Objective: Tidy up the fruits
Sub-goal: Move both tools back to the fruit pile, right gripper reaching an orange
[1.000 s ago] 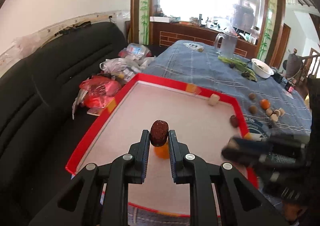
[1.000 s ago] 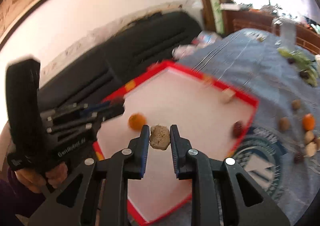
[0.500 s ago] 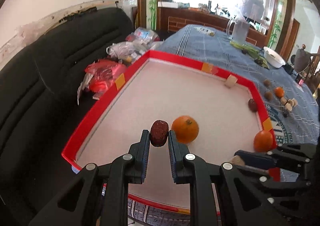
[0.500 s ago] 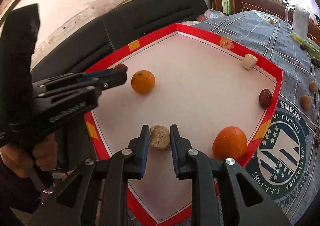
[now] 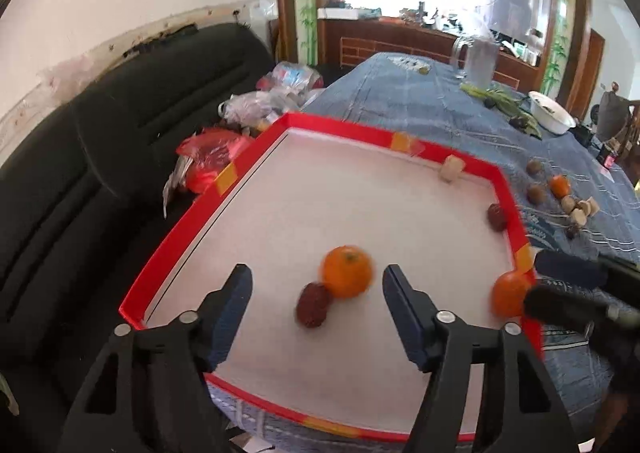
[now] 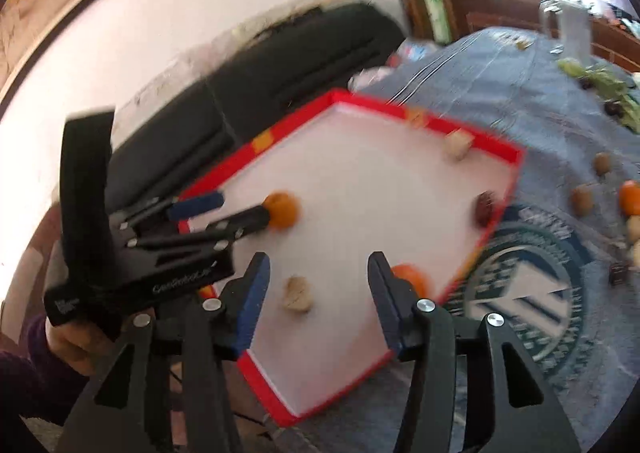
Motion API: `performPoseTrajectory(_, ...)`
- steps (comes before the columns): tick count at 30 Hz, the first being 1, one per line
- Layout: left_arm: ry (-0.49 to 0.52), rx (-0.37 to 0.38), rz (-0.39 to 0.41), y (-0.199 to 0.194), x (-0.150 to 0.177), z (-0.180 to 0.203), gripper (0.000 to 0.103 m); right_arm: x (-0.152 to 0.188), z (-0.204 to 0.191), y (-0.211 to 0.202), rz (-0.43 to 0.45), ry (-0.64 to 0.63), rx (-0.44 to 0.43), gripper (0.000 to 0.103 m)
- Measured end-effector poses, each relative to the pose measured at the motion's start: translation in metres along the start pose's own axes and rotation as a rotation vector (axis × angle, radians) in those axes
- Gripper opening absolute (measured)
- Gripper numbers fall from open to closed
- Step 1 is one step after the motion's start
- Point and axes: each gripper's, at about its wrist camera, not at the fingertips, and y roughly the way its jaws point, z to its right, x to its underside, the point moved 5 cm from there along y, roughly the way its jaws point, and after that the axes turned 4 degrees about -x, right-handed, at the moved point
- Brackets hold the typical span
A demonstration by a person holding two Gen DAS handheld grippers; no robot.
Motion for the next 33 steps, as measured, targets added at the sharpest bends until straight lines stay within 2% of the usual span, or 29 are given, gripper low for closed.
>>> performPoseTrajectory(4,0.047,0.034,0.028,-0.009,-0.008,0.028,0.072,-0.006,0.031,-0.03,0.07,0.062,0.037,0.053)
performPoseTrajectory(10,0.142,0.111,0.048,-0.02,-0.018,0.08,0.075,0.005,0.088,-0.073,0.138,0.174,0.117,0.054)
performPoseTrajectory(18,0.261,0.216,0.042,-0.03,-0.018,0.146,0.075,-0.007,0.157,-0.115,0.177,0.244,0.248,0.054)
performPoseTrajectory(20,0.29,0.239,0.035,-0.032,-0.016,0.16,0.075,-0.019,0.178,-0.118,0.178,0.252,0.3,0.054)
performPoseTrajectory(26,0.336,0.291,-0.004,-0.03,-0.012,0.19,0.075,-0.046,0.233,-0.093,0.101,0.326,0.379,0.054)
performPoseTrajectory(29,0.341,0.307,-0.027,-0.024,-0.014,0.202,0.075,-0.047,0.251,-0.079,0.074,0.376,0.365,0.054)
performPoseTrajectory(33,0.342,0.314,-0.052,-0.015,-0.014,0.214,0.075,-0.042,0.257,-0.065,0.032,0.35,0.379,0.054)
